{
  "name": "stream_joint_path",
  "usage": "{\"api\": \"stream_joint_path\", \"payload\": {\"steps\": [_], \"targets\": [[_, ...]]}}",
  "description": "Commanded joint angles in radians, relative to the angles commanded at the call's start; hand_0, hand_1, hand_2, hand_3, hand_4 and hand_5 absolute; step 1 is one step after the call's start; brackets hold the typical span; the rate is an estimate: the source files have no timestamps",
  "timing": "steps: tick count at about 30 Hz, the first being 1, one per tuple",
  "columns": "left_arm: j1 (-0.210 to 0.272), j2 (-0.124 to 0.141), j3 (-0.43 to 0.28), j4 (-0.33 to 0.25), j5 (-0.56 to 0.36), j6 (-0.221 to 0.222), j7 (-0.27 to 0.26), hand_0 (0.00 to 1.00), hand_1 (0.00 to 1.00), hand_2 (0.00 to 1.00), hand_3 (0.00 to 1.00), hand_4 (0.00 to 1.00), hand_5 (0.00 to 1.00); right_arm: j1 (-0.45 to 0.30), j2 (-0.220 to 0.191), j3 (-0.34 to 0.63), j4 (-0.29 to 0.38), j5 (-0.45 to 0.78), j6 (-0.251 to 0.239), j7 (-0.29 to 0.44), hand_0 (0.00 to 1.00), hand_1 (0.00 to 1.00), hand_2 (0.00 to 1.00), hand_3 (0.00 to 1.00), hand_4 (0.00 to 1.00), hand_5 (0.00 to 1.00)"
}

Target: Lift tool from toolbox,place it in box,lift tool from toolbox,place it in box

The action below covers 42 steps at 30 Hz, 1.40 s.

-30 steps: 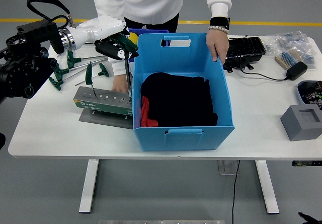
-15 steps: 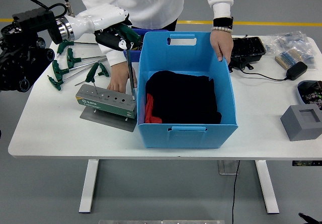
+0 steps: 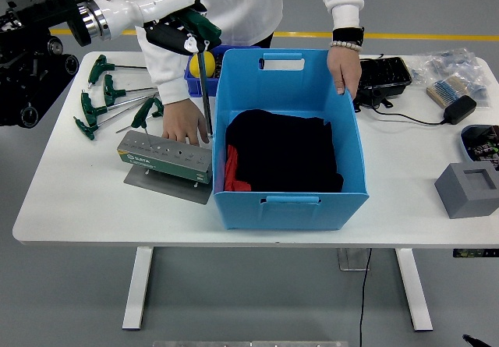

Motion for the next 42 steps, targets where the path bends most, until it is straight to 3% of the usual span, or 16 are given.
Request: {"api": "stream_joint_path", "payload": {"steps": [7,15,18,21,24,32,42], "targets": [[-0.027,-0.024,0.002,-0.089,-0.012,0.007,0.011,0.159,0.002,0.009,0.013,0.616,0.614,-0.001,-0.001,0.001,0.000,-0.006,0.002,-0.001,0.617,0.597,0.668,0.543,0.776,0.652],[-0.055,-0.064,0.107,-0.181,-0.049,0.021,0.015,0.159,0.002,0.012,0.015,0.616,0.609,0.006,-0.003,-0.003,0.001,0.000,0.002,-0.001,0.617,0.597,0.668,0.542,0.776,0.652],[-0.071,-0.096,0.171,-0.165,-0.064,0.028,0.008,0.159,0.002,0.012,0.015,0.616,0.609,0.010,-0.005,-0.004,0.002,-0.001,0.002,-0.001,0.617,0.597,0.668,0.542,0.776,0.652],[-0.082,-0.132,0.238,-0.112,-0.075,0.031,0.003,0.159,0.002,0.012,0.015,0.616,0.608,0.014,-0.006,-0.005,0.002,0.000,0.002,-0.002,0.618,0.597,0.668,0.542,0.776,0.652],[-0.069,-0.164,0.281,-0.072,-0.064,0.027,0.004,0.159,0.002,0.012,0.015,0.616,0.608,0.016,-0.007,-0.006,0.003,0.004,0.001,-0.002,0.618,0.597,0.668,0.542,0.776,0.652],[-0.029,-0.230,0.329,0.009,-0.062,-0.001,0.011,0.161,0.002,0.013,0.016,0.616,0.607,0.026,-0.009,0.000,0.005,-0.012,0.005,-0.009,0.618,0.598,0.668,0.543,0.776,0.652],[-0.011,-0.281,0.335,0.018,-0.089,-0.067,0.060,0.202,0.002,0.051,0.057,0.600,0.593,0.033,-0.012,0.005,0.006,-0.025,0.007,-0.011,0.619,0.598,0.668,0.542,0.775,0.652]]}}
